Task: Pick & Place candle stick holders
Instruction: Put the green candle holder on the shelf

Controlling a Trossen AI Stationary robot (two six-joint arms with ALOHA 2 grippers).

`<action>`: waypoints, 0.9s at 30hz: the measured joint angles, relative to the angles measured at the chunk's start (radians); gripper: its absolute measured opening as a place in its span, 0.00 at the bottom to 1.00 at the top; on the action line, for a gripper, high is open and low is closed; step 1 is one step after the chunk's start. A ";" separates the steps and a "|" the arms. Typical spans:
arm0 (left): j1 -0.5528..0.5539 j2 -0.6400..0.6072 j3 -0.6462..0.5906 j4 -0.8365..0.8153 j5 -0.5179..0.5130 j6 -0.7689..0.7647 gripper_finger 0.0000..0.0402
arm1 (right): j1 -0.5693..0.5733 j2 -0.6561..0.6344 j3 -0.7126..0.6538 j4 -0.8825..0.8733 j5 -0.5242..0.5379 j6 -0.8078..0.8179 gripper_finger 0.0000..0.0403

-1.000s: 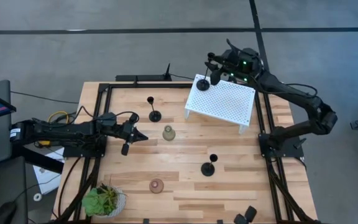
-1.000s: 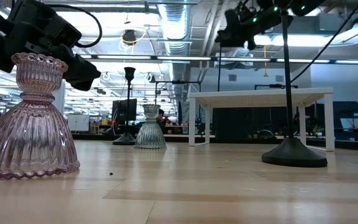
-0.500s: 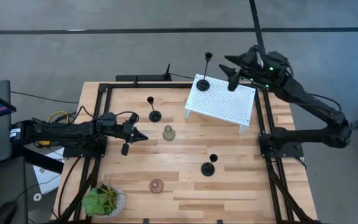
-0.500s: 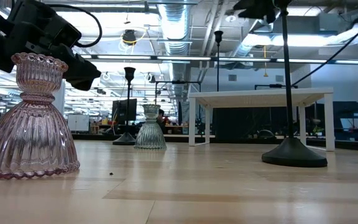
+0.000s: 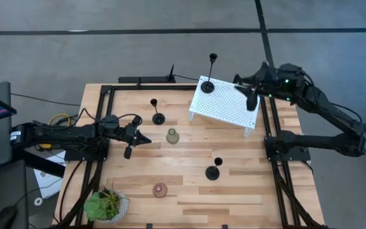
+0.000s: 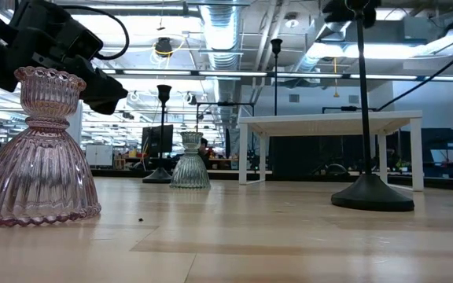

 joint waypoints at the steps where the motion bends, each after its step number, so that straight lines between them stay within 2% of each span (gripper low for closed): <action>1: 0.000 0.000 0.000 0.000 0.000 0.000 0.02 | 0.013 0.001 0.000 -0.041 0.000 0.001 0.36; 4: 0.000 0.000 0.000 0.000 0.000 0.000 0.02 | 0.060 0.007 -0.022 -0.111 0.000 0.029 0.25; 8: 0.000 0.013 0.000 0.000 0.000 0.000 0.02 | 0.137 0.008 -0.085 -0.117 0.000 0.023 0.05; 9: 0.000 0.021 0.000 0.000 0.000 0.000 0.02 | 0.159 0.008 -0.103 -0.097 0.000 0.013 0.03; 16: 0.000 0.121 0.000 0.026 -0.019 0.000 0.02 | 0.303 0.008 -0.220 0.074 0.027 0.007 0.01; 22: 0.000 0.254 0.000 0.176 -0.046 0.002 0.02 | 0.393 0.009 -0.288 0.186 0.043 0.008 0.00; 27: 0.000 0.369 0.000 0.260 -0.059 0.003 0.09 | 0.465 0.010 -0.303 0.228 0.086 0.026 0.00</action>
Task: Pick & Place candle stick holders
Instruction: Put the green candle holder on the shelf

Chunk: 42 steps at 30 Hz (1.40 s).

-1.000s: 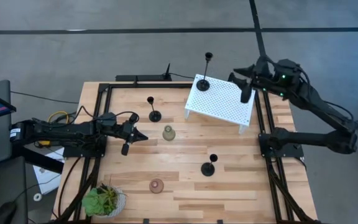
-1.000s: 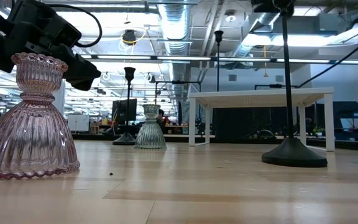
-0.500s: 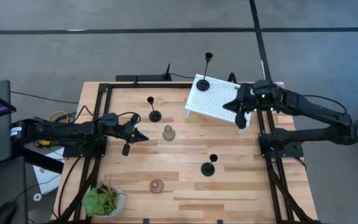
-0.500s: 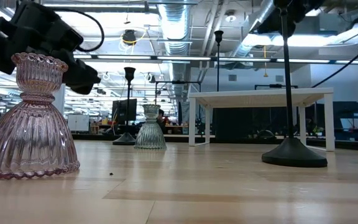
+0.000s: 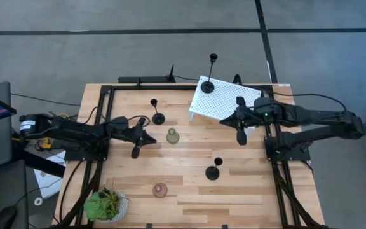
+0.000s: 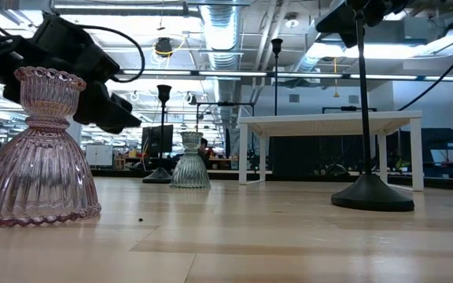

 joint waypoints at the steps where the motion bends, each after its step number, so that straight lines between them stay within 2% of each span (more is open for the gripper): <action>1: 0.000 0.023 0.000 0.009 -0.006 -0.002 0.11 | 0.013 0.000 -0.001 -0.001 0.002 0.000 0.00; 7: 0.000 0.146 0.000 0.116 -0.024 -0.008 0.25 | 0.089 0.009 -0.001 0.005 0.092 0.025 0.00; 11: 0.000 0.207 0.000 0.205 -0.031 -0.006 0.33 | 0.126 0.045 -0.001 0.010 0.101 0.027 0.00; 17: 0.000 0.282 0.018 0.264 -0.188 -0.002 0.41 | 0.158 0.130 -0.001 0.038 0.109 0.016 0.00; 19: 0.000 0.309 0.041 0.269 -0.203 -0.002 0.41 | 0.162 0.156 -0.001 0.054 0.111 -0.002 0.00; 24: -0.002 0.389 0.106 0.271 -0.204 -0.003 0.35 | 0.162 0.197 -0.001 0.063 0.147 -0.016 0.00; 28: -0.002 0.437 0.136 0.274 -0.232 -0.003 0.25 | 0.164 0.195 -0.001 0.060 0.154 -0.016 0.00; 33: -0.002 0.448 0.140 0.274 -0.315 -0.032 0.11 | 0.183 0.186 -0.001 0.060 0.154 -0.015 0.00; 36: -0.002 0.447 0.140 0.275 -0.323 -0.043 0.03 | 0.194 0.188 -0.001 0.056 0.154 -0.010 0.00; 42: -0.009 0.447 0.159 0.276 -0.325 -0.106 0.01 | 0.195 0.190 -0.001 0.046 0.154 -0.009 0.00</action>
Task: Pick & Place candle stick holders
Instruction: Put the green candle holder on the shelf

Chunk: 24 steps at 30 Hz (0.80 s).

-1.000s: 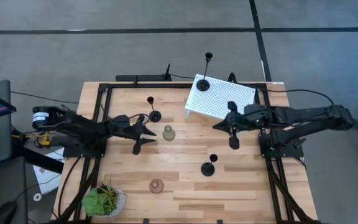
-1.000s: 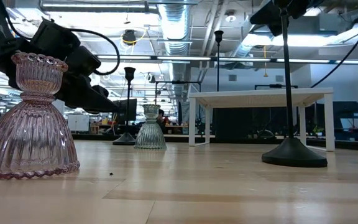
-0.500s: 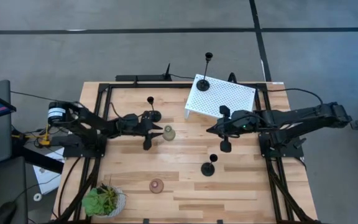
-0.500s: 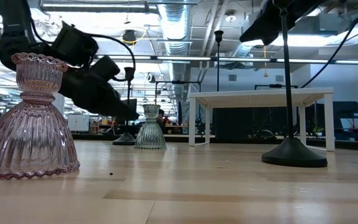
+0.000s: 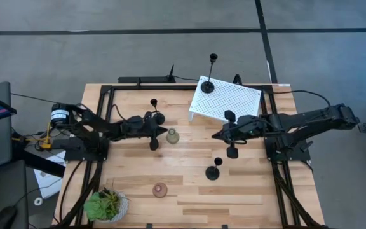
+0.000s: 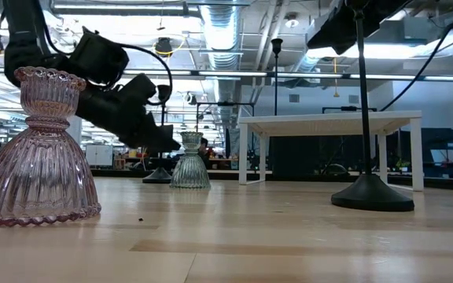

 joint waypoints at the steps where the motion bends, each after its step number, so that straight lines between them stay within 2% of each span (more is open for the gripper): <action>1: -0.001 0.000 0.005 0.000 0.001 0.000 0.01 | 0.000 0.000 0.000 -0.001 0.000 -0.001 0.00; 8: -0.031 0.039 0.066 -0.002 -0.004 -0.006 0.01 | 0.000 0.000 0.000 -0.002 0.000 -0.008 0.00; 18: -0.066 0.274 0.250 -0.001 0.015 0.001 0.01 | 0.000 0.000 0.000 -0.023 0.000 -0.009 0.00; 24: -0.067 0.269 0.260 -0.025 0.058 0.027 0.00 | 0.000 -0.002 0.000 -0.051 0.000 -0.004 0.00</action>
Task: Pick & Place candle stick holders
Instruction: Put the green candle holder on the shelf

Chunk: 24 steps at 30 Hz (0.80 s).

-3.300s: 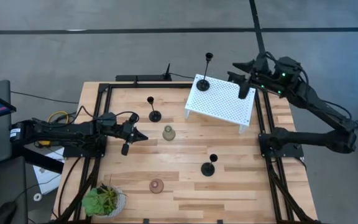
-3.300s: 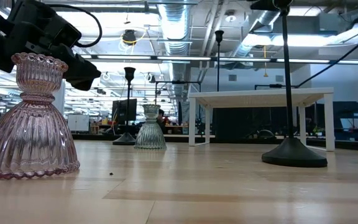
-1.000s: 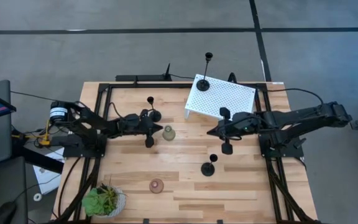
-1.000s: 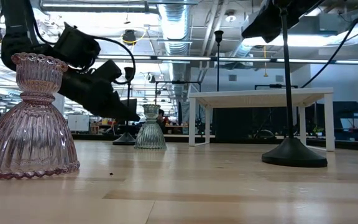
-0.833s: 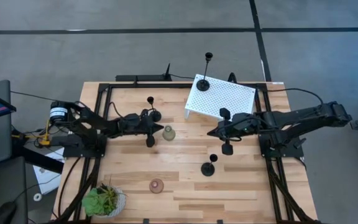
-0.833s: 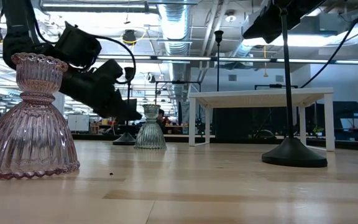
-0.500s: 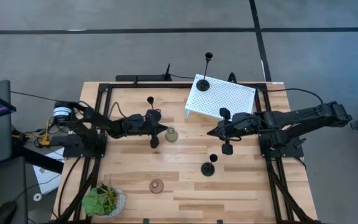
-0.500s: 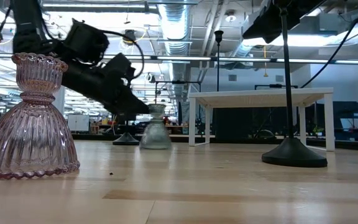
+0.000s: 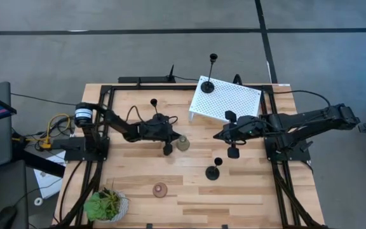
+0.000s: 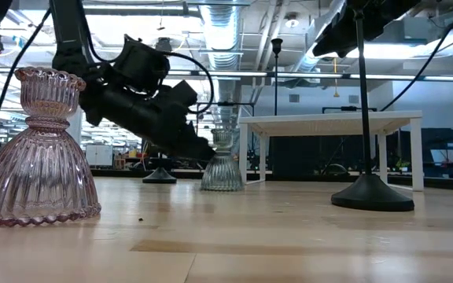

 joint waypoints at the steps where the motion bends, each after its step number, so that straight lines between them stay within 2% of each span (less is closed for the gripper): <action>1: 0.000 -0.012 -0.004 -0.001 -0.001 0.002 0.00 | 0.000 0.000 0.000 -0.001 0.000 0.005 0.00; 6: 0.000 -0.100 -0.045 -0.080 -0.003 0.008 0.00 | 0.000 0.000 0.000 -0.002 0.000 0.005 0.00; 10: 0.000 -0.191 -0.075 -0.222 0.006 0.005 0.00 | 0.000 0.000 0.000 -0.002 0.000 0.005 0.00; 14: 0.000 -0.257 -0.099 -0.315 0.110 -0.003 0.00 | 0.000 0.000 0.000 -0.001 0.001 0.005 0.00; 17: 0.000 -0.267 -0.106 -0.314 0.181 -0.014 0.00 | 0.000 0.000 0.000 0.001 0.003 0.005 0.00; 24: -0.006 -0.199 -0.087 -0.253 0.164 -0.025 0.00 | 0.000 0.000 0.000 0.004 0.033 0.005 0.00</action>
